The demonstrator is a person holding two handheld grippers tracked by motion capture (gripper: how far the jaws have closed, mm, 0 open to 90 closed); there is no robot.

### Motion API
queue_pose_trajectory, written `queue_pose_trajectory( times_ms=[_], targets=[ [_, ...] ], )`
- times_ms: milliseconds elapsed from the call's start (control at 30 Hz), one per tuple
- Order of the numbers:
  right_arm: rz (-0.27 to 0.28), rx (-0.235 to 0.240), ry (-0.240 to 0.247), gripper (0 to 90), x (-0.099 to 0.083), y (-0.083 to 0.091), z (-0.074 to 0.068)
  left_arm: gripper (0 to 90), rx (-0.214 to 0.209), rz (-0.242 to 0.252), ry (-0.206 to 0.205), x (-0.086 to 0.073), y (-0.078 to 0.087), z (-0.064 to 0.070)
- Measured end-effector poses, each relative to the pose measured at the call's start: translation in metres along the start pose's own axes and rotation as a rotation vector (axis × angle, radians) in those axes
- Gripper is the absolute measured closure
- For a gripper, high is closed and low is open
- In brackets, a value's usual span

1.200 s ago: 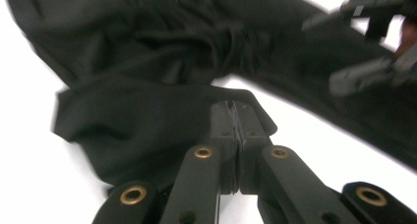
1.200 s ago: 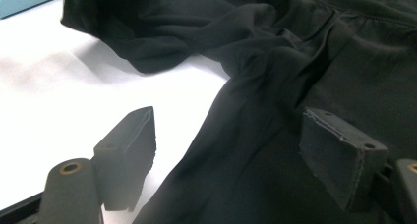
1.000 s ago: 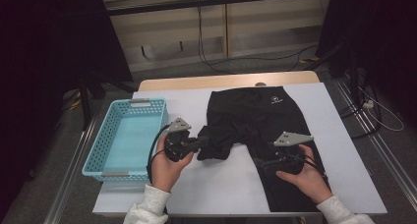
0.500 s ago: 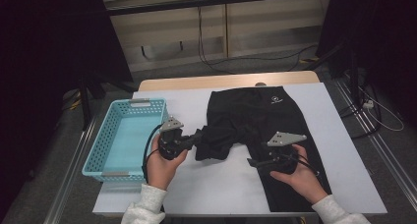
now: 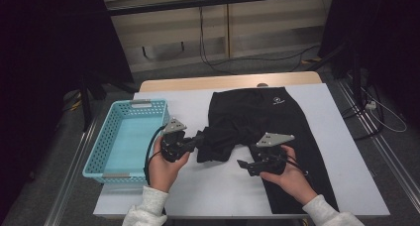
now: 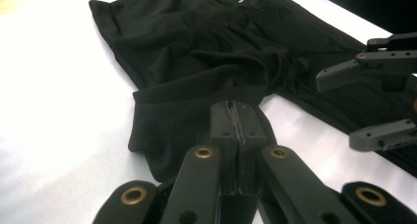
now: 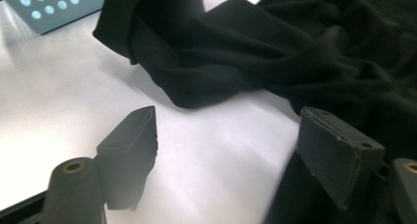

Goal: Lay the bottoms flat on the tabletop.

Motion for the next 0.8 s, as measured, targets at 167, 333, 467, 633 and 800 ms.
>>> queue_pose_trajectory(
  times_ms=[167,333,467,633,800],
  targets=[
    [-0.002,0.025,0.009,26.2,0.003,-0.013,-0.009,89.0,0.004,0.005,0.003,0.000,0.002,-0.002],
    [-0.011,0.023,0.008,29.0,0.002,-0.023,-0.013,88.9,0.003,0.008,-0.005,0.001,0.006,0.001],
    [-0.014,0.035,0.007,30.4,0.002,-0.028,-0.015,89.0,0.002,0.005,-0.009,0.000,0.007,0.003],
    [0.008,0.048,-0.005,31.8,0.008,-0.035,-0.021,89.1,0.005,0.017,-0.003,0.003,0.009,0.002],
    [0.008,0.076,-0.002,33.4,0.010,-0.044,-0.031,89.1,0.001,0.017,-0.004,0.005,0.011,0.004]
  ],
)
Point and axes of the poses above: each handheld gripper's, and its own axes: y roughly backward along the jaws, x roughly out of its top, z roughly to its right, the point moved 10 cm from there along -y, roughly forward along the jaws, and after that the axes turned 12 degrees about z, right-handed, at the moved point
